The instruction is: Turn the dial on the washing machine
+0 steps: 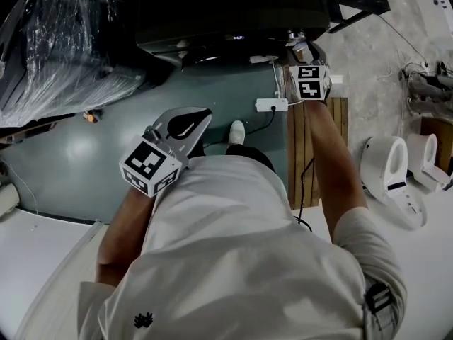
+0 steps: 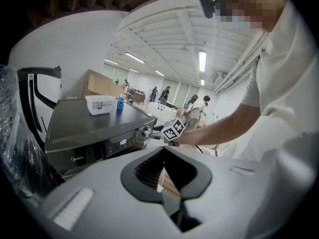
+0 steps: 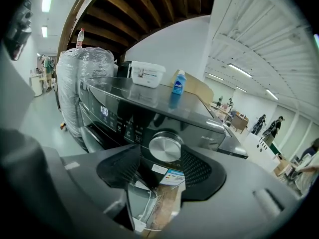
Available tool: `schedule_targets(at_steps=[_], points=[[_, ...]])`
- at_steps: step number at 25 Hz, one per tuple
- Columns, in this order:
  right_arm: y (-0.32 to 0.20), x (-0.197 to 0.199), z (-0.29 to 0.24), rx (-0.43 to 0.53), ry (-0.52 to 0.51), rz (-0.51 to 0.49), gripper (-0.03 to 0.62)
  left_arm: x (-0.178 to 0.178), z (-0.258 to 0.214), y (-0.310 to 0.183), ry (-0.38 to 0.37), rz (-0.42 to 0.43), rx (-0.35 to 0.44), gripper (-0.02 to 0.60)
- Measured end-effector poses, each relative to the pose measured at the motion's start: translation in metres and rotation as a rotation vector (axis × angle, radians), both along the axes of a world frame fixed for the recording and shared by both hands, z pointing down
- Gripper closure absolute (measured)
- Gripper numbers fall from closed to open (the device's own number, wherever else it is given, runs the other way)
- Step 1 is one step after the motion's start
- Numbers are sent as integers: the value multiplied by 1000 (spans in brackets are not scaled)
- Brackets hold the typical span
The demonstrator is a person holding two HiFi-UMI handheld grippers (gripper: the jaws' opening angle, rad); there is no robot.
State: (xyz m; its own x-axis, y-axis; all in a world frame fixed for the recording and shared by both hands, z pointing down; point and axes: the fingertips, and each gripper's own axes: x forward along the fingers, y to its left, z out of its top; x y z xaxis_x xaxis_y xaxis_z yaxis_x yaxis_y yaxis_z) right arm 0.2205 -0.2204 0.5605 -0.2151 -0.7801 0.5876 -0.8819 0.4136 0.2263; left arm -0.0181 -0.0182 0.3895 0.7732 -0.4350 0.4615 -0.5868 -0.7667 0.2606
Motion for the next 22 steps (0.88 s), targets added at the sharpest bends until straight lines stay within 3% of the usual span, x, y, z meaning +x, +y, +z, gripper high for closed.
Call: schedule_targets(at_steps=[14, 22], points=[[-25, 3, 19, -19, 34, 18, 347, 4, 5, -12, -8, -2, -19, 525], [-29, 8, 14, -29, -111, 100, 347, 5, 6, -17, -10, 0, -22, 526]])
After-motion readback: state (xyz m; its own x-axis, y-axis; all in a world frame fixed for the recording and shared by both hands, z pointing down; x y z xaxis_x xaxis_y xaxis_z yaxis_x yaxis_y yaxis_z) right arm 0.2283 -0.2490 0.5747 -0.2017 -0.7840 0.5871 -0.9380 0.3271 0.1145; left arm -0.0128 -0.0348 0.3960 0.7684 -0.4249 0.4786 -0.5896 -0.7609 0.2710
